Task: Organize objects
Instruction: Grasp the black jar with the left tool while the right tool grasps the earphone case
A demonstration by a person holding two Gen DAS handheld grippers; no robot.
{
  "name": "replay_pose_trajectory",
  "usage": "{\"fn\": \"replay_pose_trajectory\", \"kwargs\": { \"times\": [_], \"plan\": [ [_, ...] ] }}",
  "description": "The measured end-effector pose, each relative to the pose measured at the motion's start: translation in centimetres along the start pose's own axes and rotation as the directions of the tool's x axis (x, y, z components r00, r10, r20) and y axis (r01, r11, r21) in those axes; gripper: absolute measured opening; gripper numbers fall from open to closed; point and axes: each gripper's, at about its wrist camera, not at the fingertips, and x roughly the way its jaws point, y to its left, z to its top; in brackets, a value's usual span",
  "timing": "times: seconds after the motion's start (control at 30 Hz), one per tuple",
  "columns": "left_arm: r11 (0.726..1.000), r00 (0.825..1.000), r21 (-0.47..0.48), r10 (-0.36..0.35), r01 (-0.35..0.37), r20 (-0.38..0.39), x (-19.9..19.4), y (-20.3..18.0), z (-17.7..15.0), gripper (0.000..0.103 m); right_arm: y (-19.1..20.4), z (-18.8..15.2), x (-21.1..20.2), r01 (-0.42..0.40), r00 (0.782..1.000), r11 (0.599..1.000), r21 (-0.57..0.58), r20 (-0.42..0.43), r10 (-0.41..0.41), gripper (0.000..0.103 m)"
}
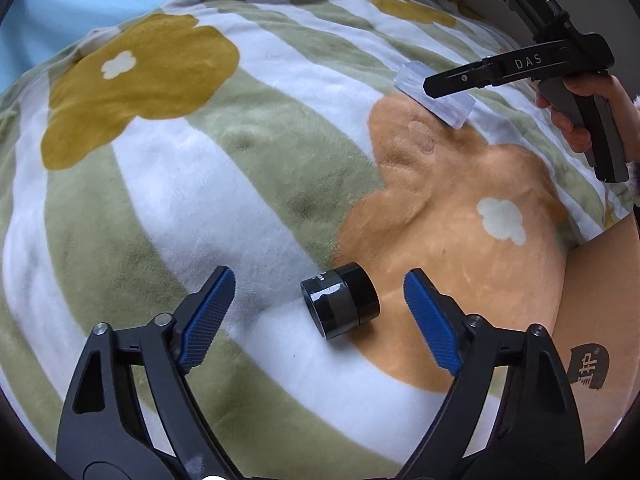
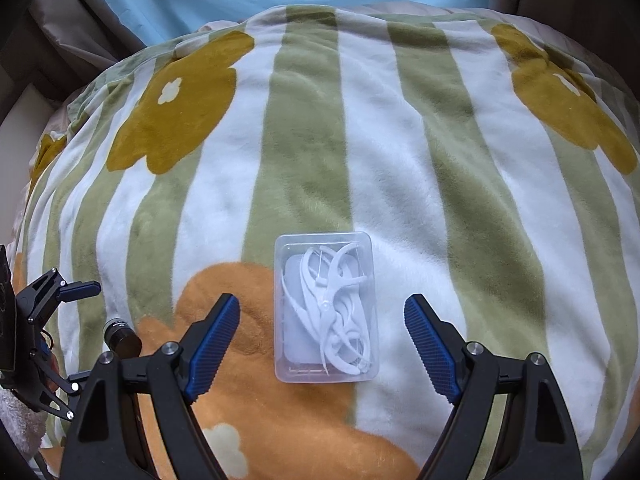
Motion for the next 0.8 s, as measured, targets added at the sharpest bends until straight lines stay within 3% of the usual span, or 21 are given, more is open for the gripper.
{"fn": "replay_pose_trajectory", "kwargs": {
  "times": [0.23, 0.3, 0.5, 0.8],
  "plan": [
    [1.0, 1.0, 0.015, -0.017, 0.017, -0.006, 0.8, -0.1, -0.2, 0.068, -0.3, 0.2, 1.6, -0.024, 0.999, 0.999, 0.038, -0.027, 0.025, 0.059],
    [1.0, 1.0, 0.009, -0.026, 0.026, -0.005, 0.9, 0.1, -0.2, 0.057, -0.2, 0.2, 1.7, -0.017, 1.0, 0.999, 0.039, -0.024, 0.018, 0.058],
    [0.998, 0.999, 0.038, -0.048, 0.048, -0.011, 1.0, -0.5, -0.3, 0.039, -0.2, 0.3, 1.8, 0.001, 1.0, 0.999, 0.051, -0.014, 0.0, 0.051],
    [0.999, 0.999, 0.017, -0.042, 0.042, -0.003, 0.6, -0.7, -0.3, 0.038, -0.1, 0.4, 1.3, 0.039, 0.999, 0.998, 0.059, 0.018, -0.04, 0.05]
  ]
}}
